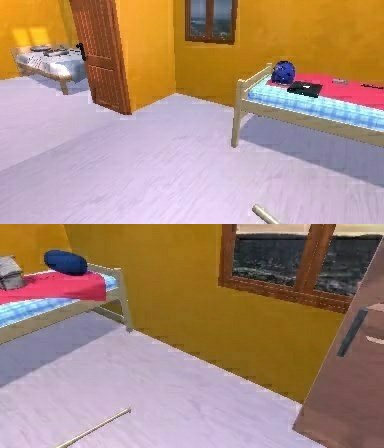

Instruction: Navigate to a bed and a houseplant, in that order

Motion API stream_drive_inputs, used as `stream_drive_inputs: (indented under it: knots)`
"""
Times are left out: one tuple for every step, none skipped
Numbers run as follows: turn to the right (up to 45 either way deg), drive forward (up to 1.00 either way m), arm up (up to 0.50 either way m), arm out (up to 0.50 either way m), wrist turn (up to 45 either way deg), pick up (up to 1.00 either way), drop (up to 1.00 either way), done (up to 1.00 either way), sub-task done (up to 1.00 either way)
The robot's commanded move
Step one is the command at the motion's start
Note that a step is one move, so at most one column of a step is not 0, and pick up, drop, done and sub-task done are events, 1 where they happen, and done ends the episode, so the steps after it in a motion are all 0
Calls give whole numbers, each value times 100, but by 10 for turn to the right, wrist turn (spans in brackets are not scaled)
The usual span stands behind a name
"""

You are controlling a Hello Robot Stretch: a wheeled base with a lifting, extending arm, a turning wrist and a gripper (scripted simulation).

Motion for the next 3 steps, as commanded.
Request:
stream_drive_inputs:
  knots:
    - [0,100,0,0,0,0,0,0,0]
    - [-30,0,0,0,0,0,0,0,0]
    - [0,45,0,0,0,0,0,0,0]
